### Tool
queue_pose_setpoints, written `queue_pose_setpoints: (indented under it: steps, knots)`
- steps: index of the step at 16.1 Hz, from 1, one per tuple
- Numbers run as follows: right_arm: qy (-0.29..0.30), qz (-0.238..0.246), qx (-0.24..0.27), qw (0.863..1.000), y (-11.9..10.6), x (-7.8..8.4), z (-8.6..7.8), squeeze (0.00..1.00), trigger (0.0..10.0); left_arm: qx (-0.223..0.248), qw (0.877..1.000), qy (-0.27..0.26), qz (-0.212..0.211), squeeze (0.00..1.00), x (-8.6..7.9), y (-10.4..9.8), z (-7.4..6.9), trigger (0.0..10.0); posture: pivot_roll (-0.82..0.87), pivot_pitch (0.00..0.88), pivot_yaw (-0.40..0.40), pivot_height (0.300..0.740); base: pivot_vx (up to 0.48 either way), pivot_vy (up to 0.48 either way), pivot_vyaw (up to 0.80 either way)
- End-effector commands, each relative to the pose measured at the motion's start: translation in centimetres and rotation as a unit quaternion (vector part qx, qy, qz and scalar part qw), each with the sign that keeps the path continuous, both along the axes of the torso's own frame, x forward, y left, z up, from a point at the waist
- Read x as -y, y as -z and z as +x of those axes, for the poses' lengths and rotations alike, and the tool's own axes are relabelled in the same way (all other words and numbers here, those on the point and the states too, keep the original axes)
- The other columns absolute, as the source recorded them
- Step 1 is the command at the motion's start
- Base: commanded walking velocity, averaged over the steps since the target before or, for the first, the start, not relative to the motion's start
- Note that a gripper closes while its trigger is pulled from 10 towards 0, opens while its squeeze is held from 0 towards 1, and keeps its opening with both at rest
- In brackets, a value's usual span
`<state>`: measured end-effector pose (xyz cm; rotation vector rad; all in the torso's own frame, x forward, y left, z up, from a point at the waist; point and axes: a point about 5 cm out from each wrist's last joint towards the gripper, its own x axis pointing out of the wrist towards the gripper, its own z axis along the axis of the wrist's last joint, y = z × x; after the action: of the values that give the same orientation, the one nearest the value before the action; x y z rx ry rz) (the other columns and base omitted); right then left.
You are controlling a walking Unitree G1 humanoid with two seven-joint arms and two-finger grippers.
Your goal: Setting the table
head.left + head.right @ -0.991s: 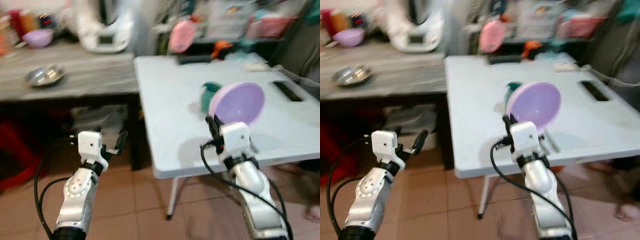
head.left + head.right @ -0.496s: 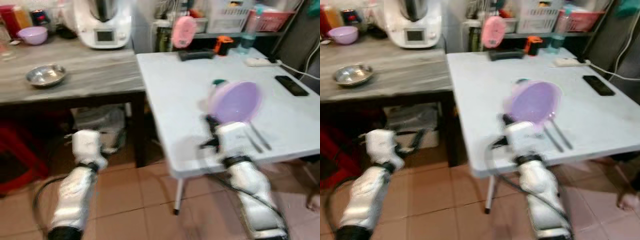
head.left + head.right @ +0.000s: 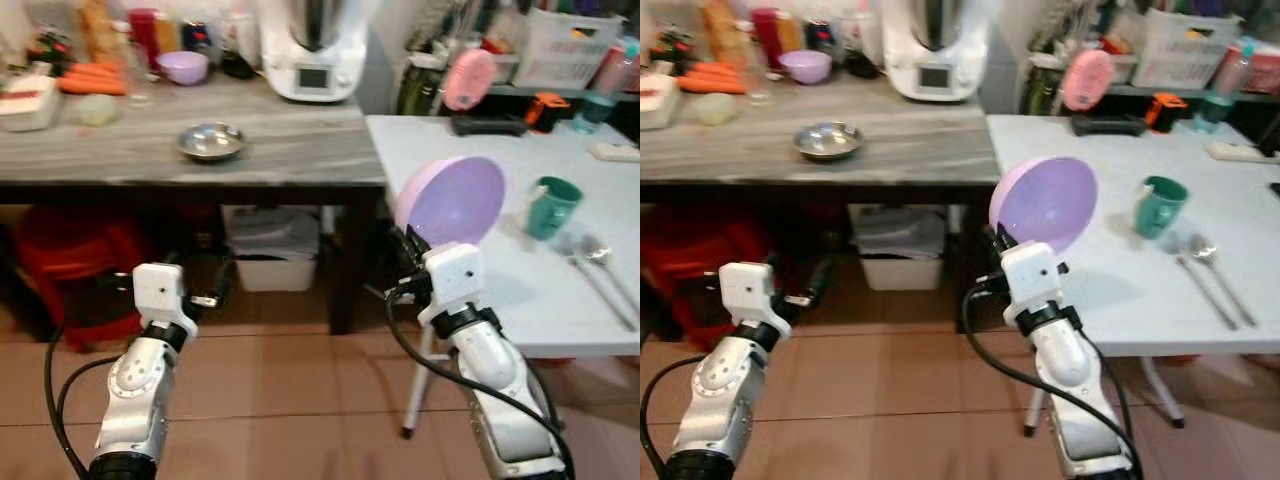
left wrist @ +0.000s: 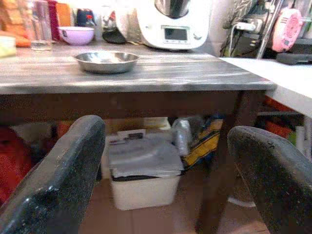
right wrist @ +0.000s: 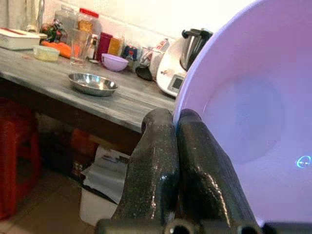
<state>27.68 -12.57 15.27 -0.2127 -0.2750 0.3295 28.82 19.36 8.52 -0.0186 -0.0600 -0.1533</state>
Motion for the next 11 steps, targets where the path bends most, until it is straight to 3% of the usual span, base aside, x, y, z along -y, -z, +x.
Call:
queue_pose_setpoints:
  steps: [1,11]
  knots:
    - [0.014,0.003,0.005,1.000,-0.27,0.78,-0.11,0.00,10.0,0.001,1.000,0.019,0.000,0.00,1.12,-0.01,0.17,10.0,0.00,0.000,-0.023,0.740,0.000,0.442,0.00]
    - [0.014,0.005,0.005,1.000,-0.15,0.85,-0.40,0.00,10.0,0.001,1.000,0.021,0.001,0.00,1.31,-0.06,0.38,10.0,-0.01,0.000,-0.018,0.740,0.000,0.445,0.00]
